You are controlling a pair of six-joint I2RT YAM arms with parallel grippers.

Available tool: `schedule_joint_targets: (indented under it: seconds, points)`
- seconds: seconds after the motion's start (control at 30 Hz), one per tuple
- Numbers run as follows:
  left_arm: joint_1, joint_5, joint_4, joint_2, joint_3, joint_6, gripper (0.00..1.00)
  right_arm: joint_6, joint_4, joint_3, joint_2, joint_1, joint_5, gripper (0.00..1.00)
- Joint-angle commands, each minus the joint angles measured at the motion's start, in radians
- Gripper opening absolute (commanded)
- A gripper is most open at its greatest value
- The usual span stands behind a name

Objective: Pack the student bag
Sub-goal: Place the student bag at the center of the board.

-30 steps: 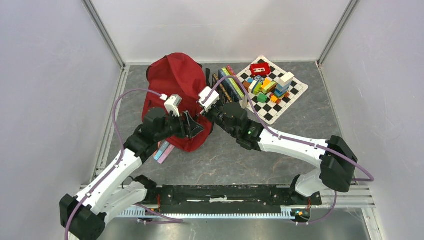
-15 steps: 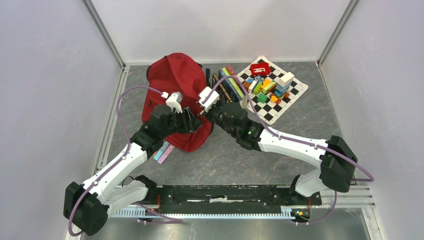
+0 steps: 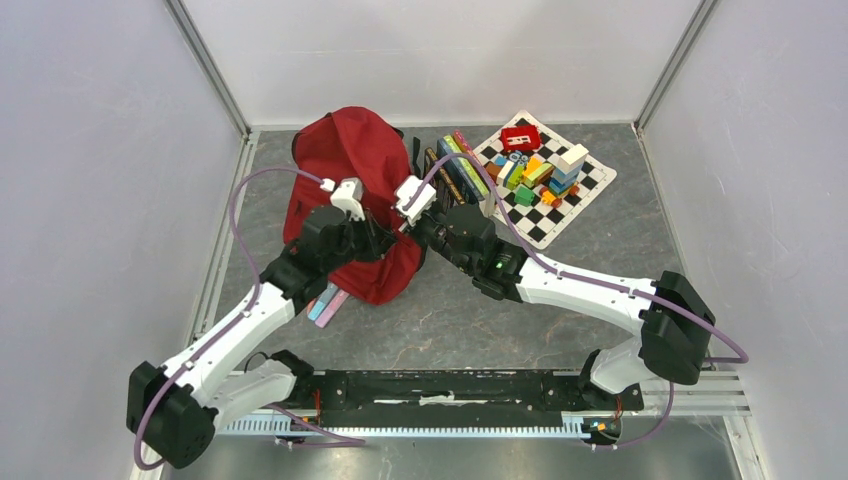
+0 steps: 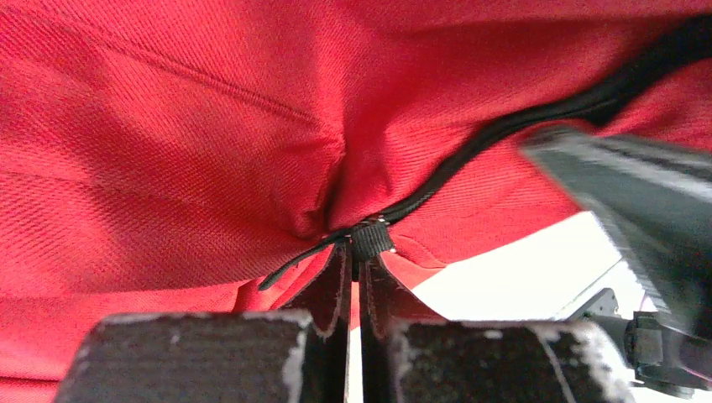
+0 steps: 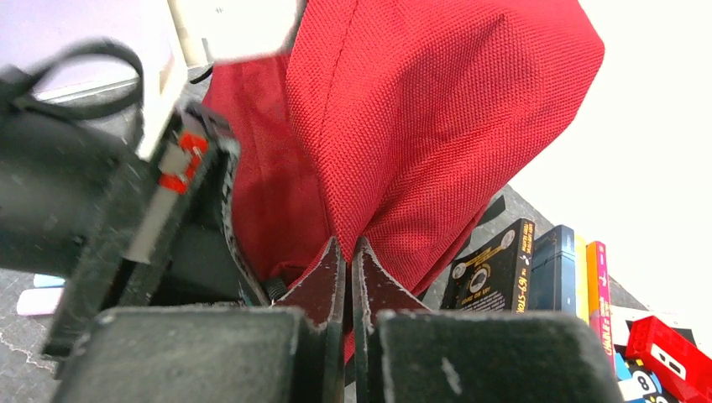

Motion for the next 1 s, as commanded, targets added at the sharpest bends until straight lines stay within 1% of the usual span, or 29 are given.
schedule_joint_targets:
  seconds: [0.0, 0.13, 0.3, 0.43, 0.53, 0.57, 0.77, 0.97]
  points:
    - [-0.006, -0.057, -0.026, -0.09, 0.096, 0.006, 0.02, -0.025, 0.043, 0.018, -0.009, 0.005, -0.059, 0.0]
    - [-0.007, -0.061, -0.085, -0.111, 0.142, 0.022, 0.02, -0.042, 0.04, 0.0, -0.013, 0.005, -0.073, 0.0]
    - [-0.006, -0.027, -0.116, -0.086, 0.202, 0.035, 0.02, -0.067, 0.031, -0.017, -0.019, 0.005, -0.088, 0.0]
    - [-0.006, -0.047, -0.161, -0.062, 0.269, 0.095, 0.02, -0.092, 0.026, -0.019, -0.022, 0.005, -0.101, 0.0]
    - [-0.006, -0.057, -0.166, -0.059, 0.295, 0.128, 0.02, -0.089, 0.025, -0.015, -0.029, 0.005, -0.1, 0.0]
    - [-0.006, -0.055, -0.165, -0.058, 0.299, 0.126, 0.02, -0.086, 0.025, -0.016, -0.035, 0.005, -0.098, 0.03]
    - [-0.006, -0.03, -0.148, -0.071, 0.264, 0.09, 0.02, -0.114, 0.071, -0.064, -0.088, 0.006, -0.1, 0.39]
    - [-0.006, -0.079, -0.096, -0.123, 0.209, 0.044, 0.02, -0.129, 0.101, -0.14, -0.159, 0.005, -0.084, 0.71]
